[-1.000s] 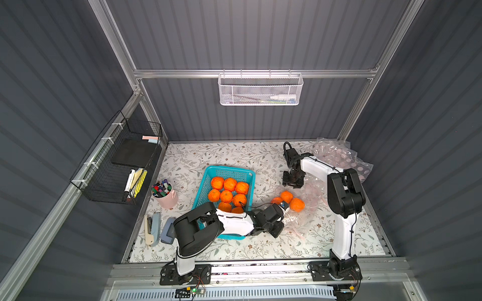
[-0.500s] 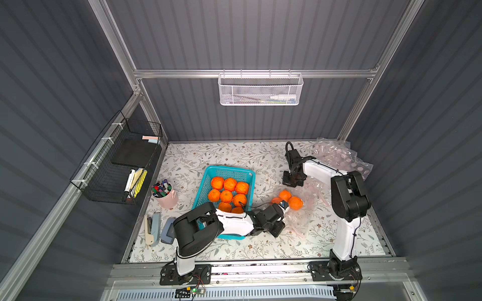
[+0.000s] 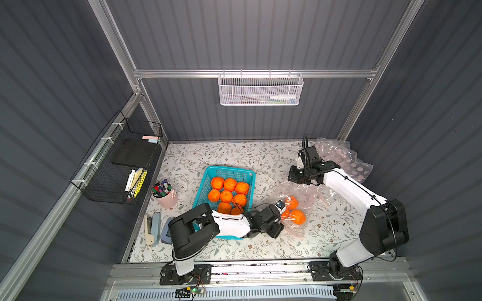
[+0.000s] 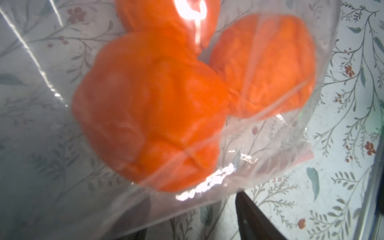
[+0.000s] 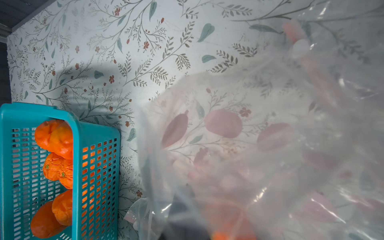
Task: Open the zip-top bag and take out the orange
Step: Adjust the zipper food storage bag at the center of the board, then pick up the orange from the zipper food storage bag.
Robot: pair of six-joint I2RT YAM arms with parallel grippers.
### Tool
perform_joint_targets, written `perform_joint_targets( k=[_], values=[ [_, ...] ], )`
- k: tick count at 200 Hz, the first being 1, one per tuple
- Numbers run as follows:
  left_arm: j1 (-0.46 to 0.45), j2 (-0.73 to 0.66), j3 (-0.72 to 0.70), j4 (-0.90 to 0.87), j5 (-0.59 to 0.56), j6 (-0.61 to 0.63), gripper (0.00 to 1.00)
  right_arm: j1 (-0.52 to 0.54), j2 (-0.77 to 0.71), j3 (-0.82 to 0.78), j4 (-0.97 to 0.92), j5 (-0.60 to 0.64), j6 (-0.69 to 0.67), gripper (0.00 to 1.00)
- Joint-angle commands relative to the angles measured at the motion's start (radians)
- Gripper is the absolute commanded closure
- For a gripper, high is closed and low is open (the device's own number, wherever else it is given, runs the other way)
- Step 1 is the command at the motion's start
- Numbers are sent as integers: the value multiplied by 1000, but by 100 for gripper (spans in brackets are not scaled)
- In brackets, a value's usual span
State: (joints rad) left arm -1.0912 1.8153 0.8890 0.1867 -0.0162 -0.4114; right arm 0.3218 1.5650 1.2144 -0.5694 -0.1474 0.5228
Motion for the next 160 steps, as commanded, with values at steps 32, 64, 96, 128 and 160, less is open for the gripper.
perform_joint_targets(
  k=[32, 64, 96, 128, 160],
  values=[
    [5, 25, -22, -133, -17, -1, 30, -6, -4, -23, 7, 55, 10, 66],
    [5, 13, -21, -133, -28, 8, 29, -13, 2, 32, -97, 76, -43, 45],
    [6, 3, -25, -129, -36, 15, 29, -12, -94, -36, -101, 17, -77, 50],
    [5, -17, -45, -112, -36, 21, 28, -10, -62, -126, -31, -157, -81, 76],
    [5, -38, -55, -112, -60, 35, 25, 8, 29, -156, 7, -260, -76, 89]
  ],
)
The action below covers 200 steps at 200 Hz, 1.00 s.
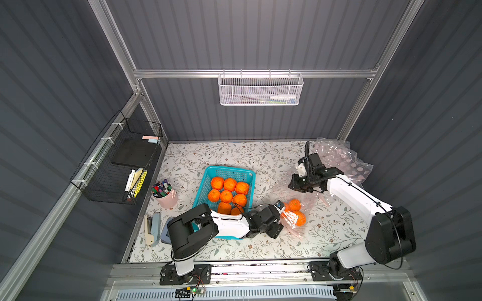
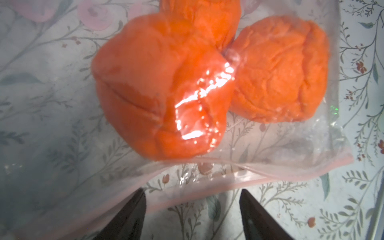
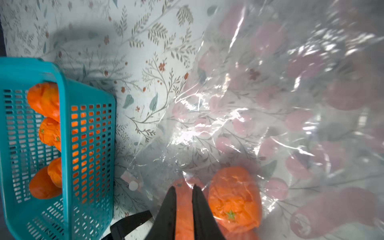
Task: Open the zip-top bag and take out the orange
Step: Pick up the orange from the zipper food storage bag.
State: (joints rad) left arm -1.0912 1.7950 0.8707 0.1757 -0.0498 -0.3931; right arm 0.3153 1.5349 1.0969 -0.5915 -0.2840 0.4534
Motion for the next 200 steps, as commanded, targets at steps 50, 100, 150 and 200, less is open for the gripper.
perform_joint_targets(
  k=[50, 100, 150, 200],
  values=[
    [5, -41, -34, -87, -67, 16, 24, 22, 198, -60, 50, -217, -42, 97],
    [5, -78, -21, -19, -147, 67, 17, 21, 306, -61, 52, -281, -100, 98],
    [5, -44, 16, 38, -191, 132, 12, 22, 311, -60, 56, -276, -113, 98],
    [5, -20, 38, 97, -136, 146, 5, 23, 324, -69, 68, -284, -111, 98]
  ],
)
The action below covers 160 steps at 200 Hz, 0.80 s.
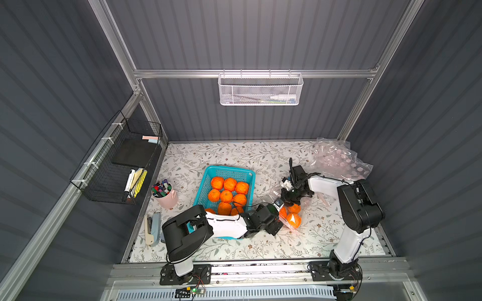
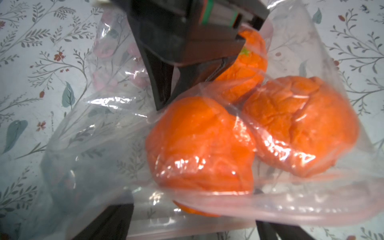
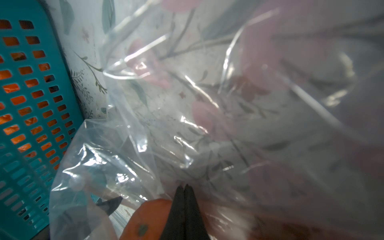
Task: Open the zip-top bag and take out the orange
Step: Pick up the orange from the zipper food storage bag.
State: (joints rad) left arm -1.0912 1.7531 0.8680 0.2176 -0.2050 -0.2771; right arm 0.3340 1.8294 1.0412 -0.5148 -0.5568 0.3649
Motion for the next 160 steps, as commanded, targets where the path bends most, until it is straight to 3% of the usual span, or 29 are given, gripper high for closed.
perform_joint_targets(
  k=[1, 47, 112, 160],
  values=[
    [4, 23, 42, 55, 20, 30, 5, 4, 30, -13, -8, -12, -24, 98],
    [7, 93, 106, 36, 16, 31, 7, 3, 26, -21, -3, -4, -26, 98],
    [6, 45, 82, -23, 82, -5, 33, 2, -22, -52, 56, 43, -22, 98],
    [7, -69, 23, -139, 197, -33, 33, 0, -57, -81, 162, 89, -11, 97]
  ],
)
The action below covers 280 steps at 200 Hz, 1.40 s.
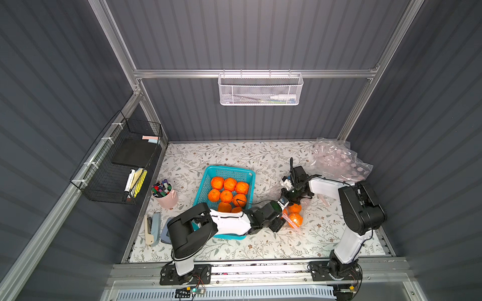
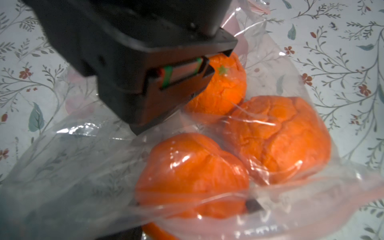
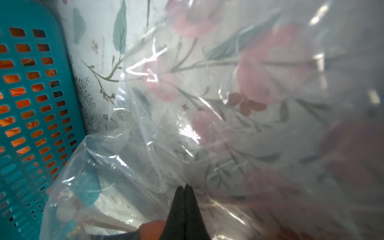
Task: Open the zip-top bag and take out the orange
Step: Pick up the orange from the zipper food storage bag, then place the orange in the basket.
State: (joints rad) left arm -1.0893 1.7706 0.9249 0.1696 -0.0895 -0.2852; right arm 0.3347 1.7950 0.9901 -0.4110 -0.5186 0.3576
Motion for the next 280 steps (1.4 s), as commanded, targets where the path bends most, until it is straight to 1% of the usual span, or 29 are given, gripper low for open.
perform_joint_targets(
  k=[1, 29, 50, 63, 85, 99, 121, 140, 149, 172, 187, 204, 222, 248, 280],
  values=[
    [6, -89, -35, -93, 84, -26, 33, 0, -23, -32, 62, 51, -3, 97],
    [5, -134, -16, -227, 175, -28, 33, -2, -35, -55, 129, 70, 10, 97],
    [5, -196, -13, -289, 198, -40, 34, -2, -51, -94, 190, 106, 24, 97],
    [14, -256, -19, -337, 173, -85, 34, -1, -62, -116, 224, 115, 32, 97],
    [77, -368, -14, -449, 147, -146, 34, -2, -78, -126, 221, 138, 35, 97],
    [124, -433, 9, -565, 125, -173, 34, -2, -83, -130, 225, 137, 42, 97],
    [192, -524, 54, -776, 46, -235, 34, -2, -74, -131, 237, 113, 53, 97],
    [219, -572, 83, -954, -48, -325, 31, -2, -71, -133, 242, 98, 56, 97],
    [242, -589, 75, -1013, -62, -364, 31, -2, -72, -133, 242, 102, 57, 97],
    [271, -605, 39, -1124, -97, -451, 31, -2, -78, -134, 240, 111, 54, 97],
    [286, -604, 25, -1174, -134, -487, 31, -2, -79, -136, 242, 112, 56, 97],
    [303, -590, 15, -1212, -148, -518, 32, -1, -73, -134, 244, 108, 58, 97],
    [304, -565, 22, -1258, -153, -540, 32, -1, -71, -134, 242, 106, 59, 97],
    [304, -539, 48, -1371, -221, -601, 33, 0, -75, -136, 244, 101, 61, 97],
    [306, -521, 36, -1434, -234, -641, 33, -1, -74, -136, 247, 90, 67, 97]
  ],
)
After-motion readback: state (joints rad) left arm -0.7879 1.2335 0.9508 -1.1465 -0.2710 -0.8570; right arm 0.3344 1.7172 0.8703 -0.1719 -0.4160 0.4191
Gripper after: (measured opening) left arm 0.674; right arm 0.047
